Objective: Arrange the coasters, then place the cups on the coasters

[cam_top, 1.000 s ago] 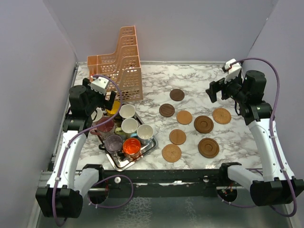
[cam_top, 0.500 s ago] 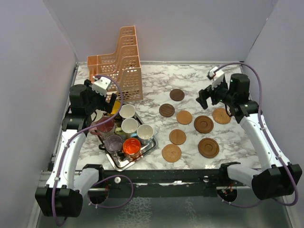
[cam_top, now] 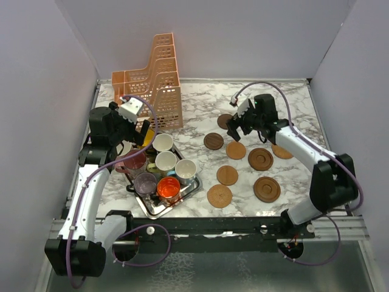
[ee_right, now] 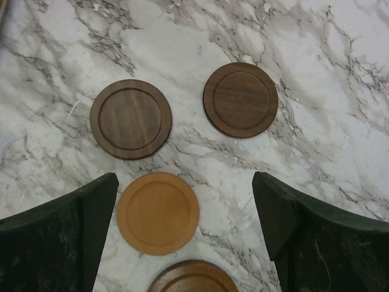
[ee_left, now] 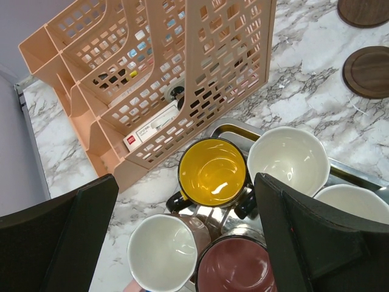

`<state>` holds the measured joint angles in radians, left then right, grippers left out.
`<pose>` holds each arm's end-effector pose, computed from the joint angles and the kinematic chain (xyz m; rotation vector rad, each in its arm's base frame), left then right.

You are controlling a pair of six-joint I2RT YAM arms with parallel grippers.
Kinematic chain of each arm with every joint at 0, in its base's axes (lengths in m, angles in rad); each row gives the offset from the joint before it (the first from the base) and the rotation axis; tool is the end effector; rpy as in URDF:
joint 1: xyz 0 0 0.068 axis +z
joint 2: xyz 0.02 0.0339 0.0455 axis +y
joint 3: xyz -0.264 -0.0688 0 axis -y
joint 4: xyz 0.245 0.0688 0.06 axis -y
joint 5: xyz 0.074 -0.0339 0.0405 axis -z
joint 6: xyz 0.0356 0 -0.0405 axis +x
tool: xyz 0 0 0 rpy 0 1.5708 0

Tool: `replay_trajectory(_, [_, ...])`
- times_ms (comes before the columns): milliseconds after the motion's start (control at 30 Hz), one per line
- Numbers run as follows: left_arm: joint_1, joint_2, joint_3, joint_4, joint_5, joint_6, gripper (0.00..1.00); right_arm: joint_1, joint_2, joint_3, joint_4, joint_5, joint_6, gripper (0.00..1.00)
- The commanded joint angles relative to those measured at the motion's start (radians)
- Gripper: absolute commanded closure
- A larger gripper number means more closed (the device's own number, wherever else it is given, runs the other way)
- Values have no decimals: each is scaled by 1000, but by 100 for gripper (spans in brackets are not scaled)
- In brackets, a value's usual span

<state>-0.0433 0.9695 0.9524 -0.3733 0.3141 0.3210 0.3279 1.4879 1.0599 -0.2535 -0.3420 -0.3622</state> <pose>0.2157 -0.0204 0.3460 0.5516 1.8632 -0.1239 0.3081 0.1174 0.2617 -0.9241 2.0303 0.3657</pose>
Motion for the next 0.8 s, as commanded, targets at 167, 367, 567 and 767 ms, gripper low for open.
replay_trajectory(167, [0, 3, -1, 14, 32, 1, 1, 35, 317, 241, 51, 130, 55, 13])
replay_trajectory(367, [0, -3, -10, 19, 44, 0, 1, 47, 456, 371, -9, 144, 62, 16])
replay_trajectory(567, [0, -9, -18, 23, 45, 1, 1, 57, 562, 469, -53, 148, 67, 23])
replay_trajectory(767, [0, -17, -21, 24, 45, 2, 1, 59, 652, 554, -109, 168, 68, 31])
